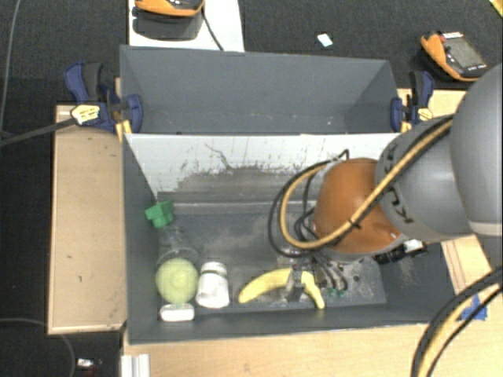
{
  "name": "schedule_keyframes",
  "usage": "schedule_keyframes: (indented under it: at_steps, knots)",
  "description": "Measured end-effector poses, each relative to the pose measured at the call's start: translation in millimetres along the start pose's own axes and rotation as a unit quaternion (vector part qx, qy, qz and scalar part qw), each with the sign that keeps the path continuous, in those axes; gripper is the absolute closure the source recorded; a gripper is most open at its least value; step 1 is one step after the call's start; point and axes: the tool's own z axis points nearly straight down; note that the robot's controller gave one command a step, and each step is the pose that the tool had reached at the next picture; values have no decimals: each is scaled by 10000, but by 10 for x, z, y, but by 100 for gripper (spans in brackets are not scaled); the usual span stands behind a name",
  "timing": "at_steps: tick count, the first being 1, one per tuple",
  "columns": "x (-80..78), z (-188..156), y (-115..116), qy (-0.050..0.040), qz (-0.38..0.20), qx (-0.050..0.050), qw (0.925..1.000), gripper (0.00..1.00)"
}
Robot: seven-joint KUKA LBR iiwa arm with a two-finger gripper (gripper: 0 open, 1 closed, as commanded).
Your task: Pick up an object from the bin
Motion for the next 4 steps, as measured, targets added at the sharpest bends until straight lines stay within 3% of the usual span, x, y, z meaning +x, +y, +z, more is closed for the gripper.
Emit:
schedule_keyframes:
  at_steps: [2,3,4]
  knots:
    - [18,-201,-9,51,32,5,10000,100]
    - [-139,-468,-345,13,-947,-2,9955,100]
    - [-205,-1073,-96,32,-718,-6,9974,100]
